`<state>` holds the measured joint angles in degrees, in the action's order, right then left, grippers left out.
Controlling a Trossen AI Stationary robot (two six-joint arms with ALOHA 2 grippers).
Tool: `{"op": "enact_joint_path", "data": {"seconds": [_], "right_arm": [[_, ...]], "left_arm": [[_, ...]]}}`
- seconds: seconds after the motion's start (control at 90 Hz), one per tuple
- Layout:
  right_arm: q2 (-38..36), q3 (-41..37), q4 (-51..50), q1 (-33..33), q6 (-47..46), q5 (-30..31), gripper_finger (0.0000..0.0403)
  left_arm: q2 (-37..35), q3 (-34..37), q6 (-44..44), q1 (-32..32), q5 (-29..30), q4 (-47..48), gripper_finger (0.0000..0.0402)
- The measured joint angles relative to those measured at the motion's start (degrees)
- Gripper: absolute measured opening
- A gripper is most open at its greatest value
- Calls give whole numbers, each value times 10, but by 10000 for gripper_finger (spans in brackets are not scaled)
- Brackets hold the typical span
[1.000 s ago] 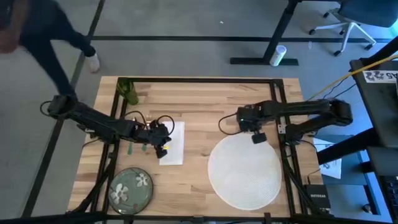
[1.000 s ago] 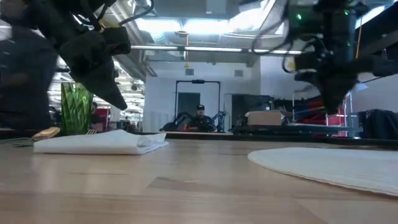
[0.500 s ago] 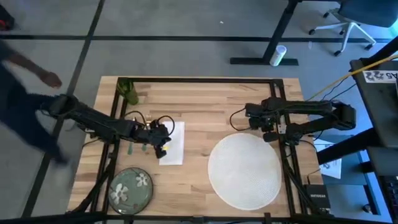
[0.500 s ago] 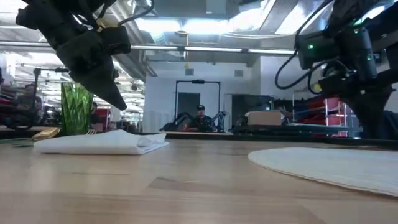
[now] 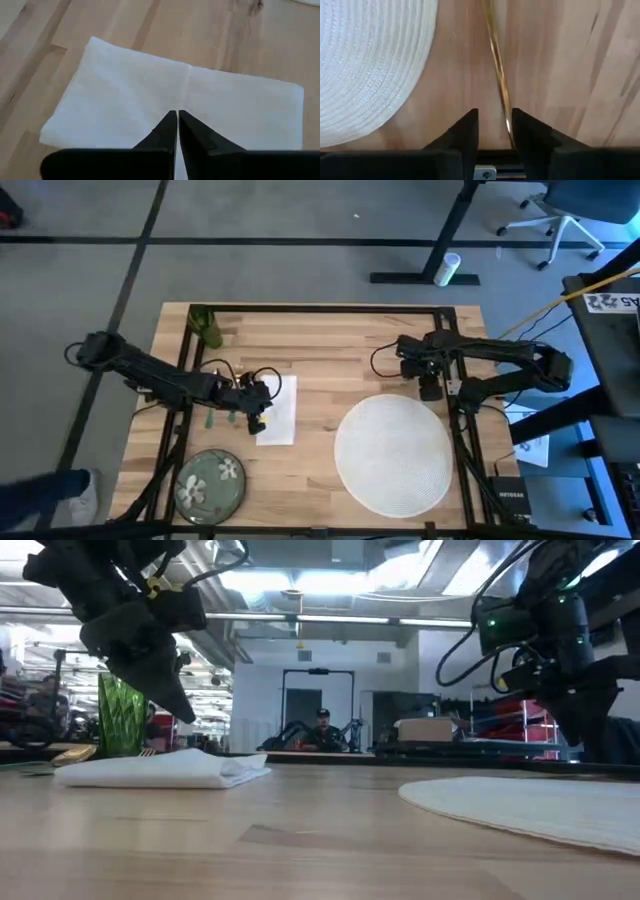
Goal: Set table place
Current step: Put the gold table knife on the white table mat
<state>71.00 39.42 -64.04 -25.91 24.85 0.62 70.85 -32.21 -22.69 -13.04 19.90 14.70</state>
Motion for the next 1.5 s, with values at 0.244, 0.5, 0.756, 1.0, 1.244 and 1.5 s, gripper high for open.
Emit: {"op": "enact_joint_path", "data": {"seconds": [0.244, 0.5, 0.756, 1.0, 1.244, 1.5], "right_arm": [[51, 1, 50, 0, -20, 3, 103], [92, 2, 65, 0, -25, 22, 16], [95, 2, 129, 1, -35, -10, 2], [133, 2, 136, 1, -35, -28, 0], [156, 4, 184, 1, -35, -42, 0], [158, 0, 230, 0, -51, -48, 0]], "left_arm": [[0, 0, -13, -6, 0, -4, 0], [0, 0, -26, -13, 0, -4, 0], [0, 0, -28, -13, 0, -4, 0], [0, 0, -29, -13, 0, -3, 0], [0, 0, -29, -13, 0, -3, 0], [0, 0, -25, -12, 0, -4, 0]]}}
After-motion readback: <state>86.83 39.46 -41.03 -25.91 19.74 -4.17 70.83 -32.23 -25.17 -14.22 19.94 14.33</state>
